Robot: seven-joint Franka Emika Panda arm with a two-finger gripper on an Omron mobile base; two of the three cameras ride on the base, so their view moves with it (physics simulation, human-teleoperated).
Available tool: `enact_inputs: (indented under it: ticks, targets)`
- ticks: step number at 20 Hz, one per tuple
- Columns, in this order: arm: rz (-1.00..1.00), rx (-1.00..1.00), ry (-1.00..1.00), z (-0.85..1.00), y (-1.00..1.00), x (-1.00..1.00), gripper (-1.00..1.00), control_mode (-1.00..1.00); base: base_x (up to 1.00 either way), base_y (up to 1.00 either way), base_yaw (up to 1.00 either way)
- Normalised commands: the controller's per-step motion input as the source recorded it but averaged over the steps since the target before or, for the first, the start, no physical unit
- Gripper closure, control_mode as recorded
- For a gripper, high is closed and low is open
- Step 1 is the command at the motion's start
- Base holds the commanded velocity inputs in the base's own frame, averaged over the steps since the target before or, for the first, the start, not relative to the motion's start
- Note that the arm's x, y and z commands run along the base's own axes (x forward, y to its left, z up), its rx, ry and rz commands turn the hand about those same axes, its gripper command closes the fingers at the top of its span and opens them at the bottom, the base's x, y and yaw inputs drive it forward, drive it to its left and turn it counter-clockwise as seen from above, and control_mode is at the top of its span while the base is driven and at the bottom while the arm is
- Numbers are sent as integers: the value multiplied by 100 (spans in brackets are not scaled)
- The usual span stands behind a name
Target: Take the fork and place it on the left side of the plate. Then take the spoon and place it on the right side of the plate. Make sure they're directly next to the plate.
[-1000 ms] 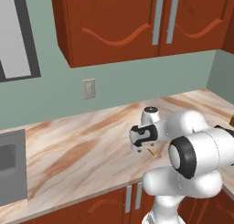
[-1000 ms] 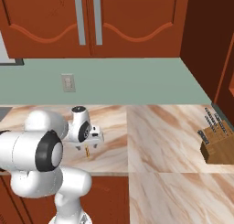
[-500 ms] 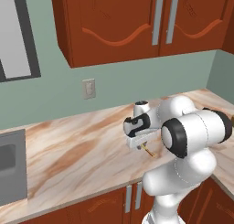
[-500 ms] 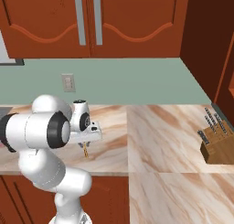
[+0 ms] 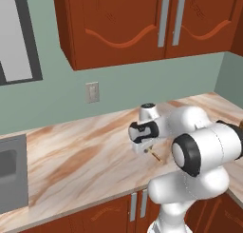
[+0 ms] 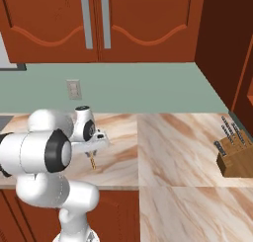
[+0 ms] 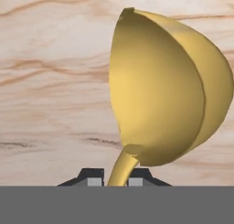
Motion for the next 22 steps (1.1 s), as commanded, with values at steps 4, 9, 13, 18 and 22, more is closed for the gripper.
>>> enact_inputs:
  ticks: [4,9,13,18,22]
  targets:
    - [10,0,-21,61,0,-54,100,-100,0,0,0]
    - [7,2,-7,76,12,-43,100,-100,0,0,0]
    - [7,5,0,73,15,-56,100,-100,0,0,0]
    - [9,2,0,67,24,-53,100,-100,0,0,0]
    - [10,0,-1,61,30,-42,100,-100,0,0,0]
